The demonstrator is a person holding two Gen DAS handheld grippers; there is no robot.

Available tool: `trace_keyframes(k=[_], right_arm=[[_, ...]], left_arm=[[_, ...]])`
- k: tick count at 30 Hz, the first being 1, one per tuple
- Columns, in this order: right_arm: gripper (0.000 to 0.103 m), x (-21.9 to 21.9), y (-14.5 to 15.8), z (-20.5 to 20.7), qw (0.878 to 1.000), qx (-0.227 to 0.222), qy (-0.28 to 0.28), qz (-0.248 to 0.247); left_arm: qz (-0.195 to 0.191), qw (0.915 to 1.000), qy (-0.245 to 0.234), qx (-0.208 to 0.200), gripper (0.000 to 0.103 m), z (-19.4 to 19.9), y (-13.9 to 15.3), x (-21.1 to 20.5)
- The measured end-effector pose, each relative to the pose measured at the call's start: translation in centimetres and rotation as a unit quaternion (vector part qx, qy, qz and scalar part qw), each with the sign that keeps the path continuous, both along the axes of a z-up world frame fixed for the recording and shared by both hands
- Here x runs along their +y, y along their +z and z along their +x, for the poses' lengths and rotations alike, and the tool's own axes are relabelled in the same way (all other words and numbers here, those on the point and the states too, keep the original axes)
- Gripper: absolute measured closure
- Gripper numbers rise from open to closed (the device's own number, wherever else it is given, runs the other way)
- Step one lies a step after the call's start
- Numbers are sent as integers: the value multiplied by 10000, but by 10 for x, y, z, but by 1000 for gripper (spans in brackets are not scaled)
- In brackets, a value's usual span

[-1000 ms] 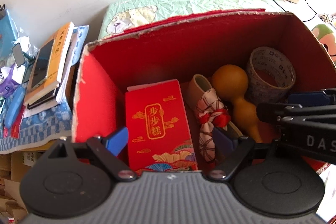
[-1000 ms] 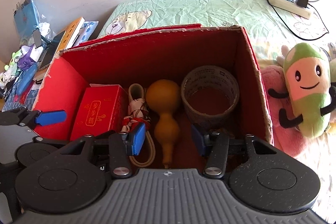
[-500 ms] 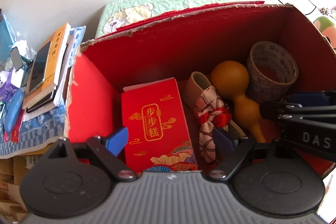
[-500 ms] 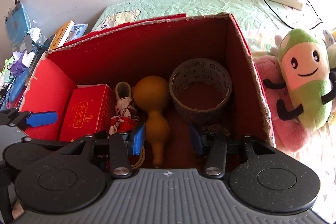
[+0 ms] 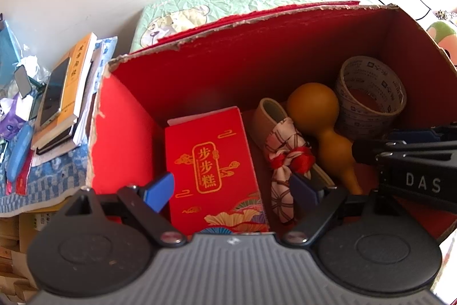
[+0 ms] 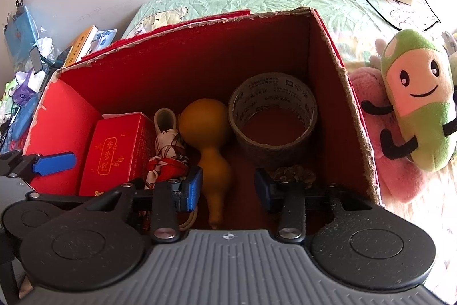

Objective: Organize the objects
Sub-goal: 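Withdraw the right gripper up and out of the box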

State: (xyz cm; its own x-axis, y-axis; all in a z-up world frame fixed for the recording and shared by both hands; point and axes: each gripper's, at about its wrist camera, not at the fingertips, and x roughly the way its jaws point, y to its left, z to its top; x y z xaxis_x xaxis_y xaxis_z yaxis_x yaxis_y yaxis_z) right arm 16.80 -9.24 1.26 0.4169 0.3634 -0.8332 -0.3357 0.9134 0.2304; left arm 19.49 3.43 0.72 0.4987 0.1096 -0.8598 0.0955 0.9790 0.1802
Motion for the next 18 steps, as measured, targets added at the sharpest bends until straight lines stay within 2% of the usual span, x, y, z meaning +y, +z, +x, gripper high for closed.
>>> trace_keyframes(k=[18], right_arm=[[60, 3, 0, -3, 9997, -169, -2, -163]], left_arm=[[41, 9999, 88, -27, 15, 0, 0, 0]])
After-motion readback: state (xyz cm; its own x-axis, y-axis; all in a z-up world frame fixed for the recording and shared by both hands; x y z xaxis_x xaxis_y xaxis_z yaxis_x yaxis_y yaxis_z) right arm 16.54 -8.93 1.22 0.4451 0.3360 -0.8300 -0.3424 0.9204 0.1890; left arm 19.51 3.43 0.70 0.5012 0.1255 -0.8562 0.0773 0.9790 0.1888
